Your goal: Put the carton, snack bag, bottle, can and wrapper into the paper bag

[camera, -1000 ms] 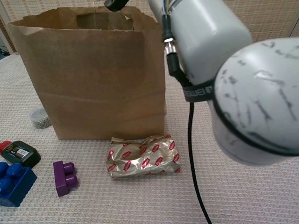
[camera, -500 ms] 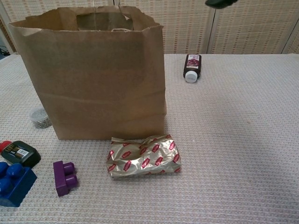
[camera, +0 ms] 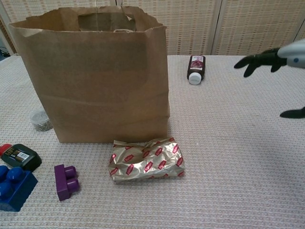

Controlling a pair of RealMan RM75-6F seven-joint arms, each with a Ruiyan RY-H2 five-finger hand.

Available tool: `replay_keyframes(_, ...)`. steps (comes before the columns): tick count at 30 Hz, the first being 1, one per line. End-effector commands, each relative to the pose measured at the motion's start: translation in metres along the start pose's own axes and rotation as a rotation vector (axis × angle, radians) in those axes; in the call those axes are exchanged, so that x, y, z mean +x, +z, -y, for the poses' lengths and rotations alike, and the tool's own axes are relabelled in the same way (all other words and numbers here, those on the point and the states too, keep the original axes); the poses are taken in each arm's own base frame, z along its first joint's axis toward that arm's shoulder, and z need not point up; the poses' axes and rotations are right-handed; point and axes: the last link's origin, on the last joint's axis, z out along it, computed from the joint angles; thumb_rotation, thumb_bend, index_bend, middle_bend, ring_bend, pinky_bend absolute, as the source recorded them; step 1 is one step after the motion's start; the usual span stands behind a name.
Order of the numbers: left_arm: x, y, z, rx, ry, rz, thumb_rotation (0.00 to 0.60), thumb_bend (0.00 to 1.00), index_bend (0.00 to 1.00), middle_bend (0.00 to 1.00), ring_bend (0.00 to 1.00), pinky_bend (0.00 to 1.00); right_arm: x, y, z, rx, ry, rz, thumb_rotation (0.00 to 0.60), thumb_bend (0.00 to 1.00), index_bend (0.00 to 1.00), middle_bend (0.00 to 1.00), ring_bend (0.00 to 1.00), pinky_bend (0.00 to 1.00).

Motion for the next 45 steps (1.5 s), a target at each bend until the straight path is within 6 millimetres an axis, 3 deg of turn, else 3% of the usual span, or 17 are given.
replay_keyframes(1, 0.0, 0.0, 0.0, -0.001, -0.001, 0.001, 0.6, 0.37, 0.0, 0.0, 0.0, 0.0, -0.027, 0.006, 0.021, 0.108, -0.054, 0.07, 0.6, 0.14, 0.0, 0.13, 0.03, 0.18)
replay_keyframes(12, 0.0, 0.0, 0.001, -0.004, -0.016, 0.003, 0.6, 0.37, 0.0, 0.0, 0.0, 0.0, -0.055, 0.039, 0.092, 0.246, -0.006, 0.069, 0.6, 0.11, 0.0, 0.07, 0.0, 0.15)
replay_keyframes(19, 0.001, 0.0, 0.002, -0.007, -0.018, 0.004, 0.6, 0.37, 0.0, 0.0, 0.0, 0.0, -0.067, 0.058, 0.121, 0.243, 0.038, 0.045, 0.6, 0.11, 0.0, 0.04, 0.0, 0.1)
replay_keyframes(37, 0.001, 0.0, 0.002, -0.01, -0.022, 0.005, 0.6, 0.37, 0.0, 0.0, 0.0, 0.0, -0.079, 0.092, 0.15, 0.187, 0.068, -0.018, 0.6, 0.11, 0.0, 0.03, 0.0, 0.07)
replay_keyframes(45, 0.001, 0.0, 0.002, -0.012, -0.025, 0.006, 0.6, 0.37, 0.0, 0.0, 0.0, 0.0, -0.091, 0.106, 0.164, 0.149, 0.101, 0.012, 0.6, 0.11, 0.13, 0.13, 0.06, 0.23)
